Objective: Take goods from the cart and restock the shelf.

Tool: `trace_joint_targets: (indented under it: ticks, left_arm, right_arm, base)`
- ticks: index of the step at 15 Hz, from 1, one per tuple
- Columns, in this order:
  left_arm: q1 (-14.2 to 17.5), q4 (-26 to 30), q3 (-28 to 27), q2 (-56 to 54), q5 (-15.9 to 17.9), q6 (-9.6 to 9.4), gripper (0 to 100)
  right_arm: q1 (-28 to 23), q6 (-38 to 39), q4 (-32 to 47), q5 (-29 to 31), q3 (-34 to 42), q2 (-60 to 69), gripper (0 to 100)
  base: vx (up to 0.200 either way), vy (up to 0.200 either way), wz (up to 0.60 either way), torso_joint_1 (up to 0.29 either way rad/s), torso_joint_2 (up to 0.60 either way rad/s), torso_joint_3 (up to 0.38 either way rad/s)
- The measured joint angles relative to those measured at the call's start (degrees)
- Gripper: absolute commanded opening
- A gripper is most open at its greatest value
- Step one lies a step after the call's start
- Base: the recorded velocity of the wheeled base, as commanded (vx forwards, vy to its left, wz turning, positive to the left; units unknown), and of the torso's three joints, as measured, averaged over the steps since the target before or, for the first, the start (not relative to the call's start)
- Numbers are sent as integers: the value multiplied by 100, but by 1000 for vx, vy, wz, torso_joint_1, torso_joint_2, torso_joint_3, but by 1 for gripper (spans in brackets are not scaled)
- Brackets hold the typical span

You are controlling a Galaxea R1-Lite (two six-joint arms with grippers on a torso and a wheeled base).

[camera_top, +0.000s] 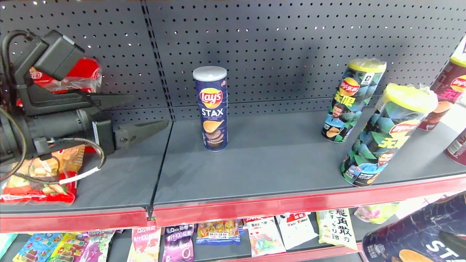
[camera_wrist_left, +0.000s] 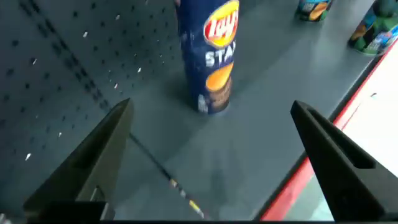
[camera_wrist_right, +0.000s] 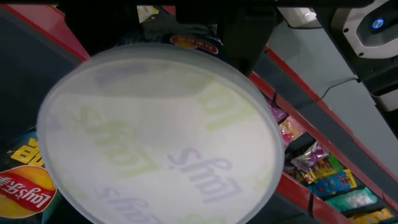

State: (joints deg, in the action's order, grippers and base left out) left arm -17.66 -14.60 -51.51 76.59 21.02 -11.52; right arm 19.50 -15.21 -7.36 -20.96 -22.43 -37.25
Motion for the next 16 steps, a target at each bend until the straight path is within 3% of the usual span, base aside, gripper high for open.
trace_joint_targets:
  ticks: [3, 8, 11, 16]
  left_arm:
    - [9, -20, -599, 599, 528, -40, 100]
    - [9, -34, -1287, 1365, 594, -88, 100]
    - [9, -33, -1556, 1637, 920, -115, 100]
    - [55, -30, -1796, 1949, 1130, -148, 100]
  right_arm:
    - [0, 79, 0, 7, -6, 13, 0]
    - [-2, 85, 1, 5, 6, 21, 0]
    - [-2, 165, 0, 7, 11, 24, 0]
    - [-2, 176, 0, 13, 9, 24, 0]
  base:
    - [0, 0, 0, 0, 0, 0]
    - [0, 0, 0, 0, 0, 0]
    - [0, 0, 0, 0, 0, 0]
    - [0, 0, 0, 0, 0, 0]
